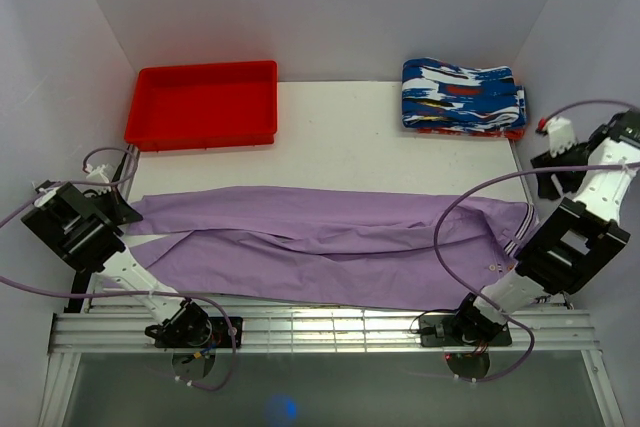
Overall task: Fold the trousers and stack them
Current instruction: Flatten the trousers out
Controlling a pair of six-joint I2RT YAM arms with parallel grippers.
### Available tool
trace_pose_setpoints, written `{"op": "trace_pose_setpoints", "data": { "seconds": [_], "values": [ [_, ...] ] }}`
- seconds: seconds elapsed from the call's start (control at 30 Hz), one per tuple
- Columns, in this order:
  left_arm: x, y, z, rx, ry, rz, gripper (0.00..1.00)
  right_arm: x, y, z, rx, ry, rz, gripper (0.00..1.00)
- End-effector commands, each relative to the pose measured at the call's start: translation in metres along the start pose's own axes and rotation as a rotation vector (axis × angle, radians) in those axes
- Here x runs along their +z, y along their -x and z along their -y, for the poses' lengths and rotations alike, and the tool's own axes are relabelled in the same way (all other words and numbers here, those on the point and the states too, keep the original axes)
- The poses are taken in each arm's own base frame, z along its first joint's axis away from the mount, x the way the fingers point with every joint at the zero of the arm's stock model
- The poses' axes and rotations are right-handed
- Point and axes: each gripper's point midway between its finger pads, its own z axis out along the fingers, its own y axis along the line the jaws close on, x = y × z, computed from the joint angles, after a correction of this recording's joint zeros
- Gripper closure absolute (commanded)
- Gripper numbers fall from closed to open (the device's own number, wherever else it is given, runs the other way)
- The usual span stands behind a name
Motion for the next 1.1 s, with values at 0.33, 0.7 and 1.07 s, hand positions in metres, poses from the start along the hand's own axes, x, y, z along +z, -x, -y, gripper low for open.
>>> {"op": "trace_pose_setpoints", "data": {
  "seconds": [0.33, 0.7, 1.07],
  "values": [
    [-0.013, 0.004, 0.006, 0.171, 0.046, 0.01, 1.0, 0.057, 0.1, 0.007, 0.079, 0.11, 0.043, 0.36],
    [-0.017, 0.007, 0.003, 0.176, 0.062, 0.004, 1.0, 0.084, 0.019, -0.067, -0.156, 0.343, -0.172, 0.29],
    [-0.025, 0.019, 0.009, 0.195, 0.064, 0.035, 1.0, 0.037, 0.076, -0.034, -0.224, 0.137, 0.03, 0.92]
  ]
}}
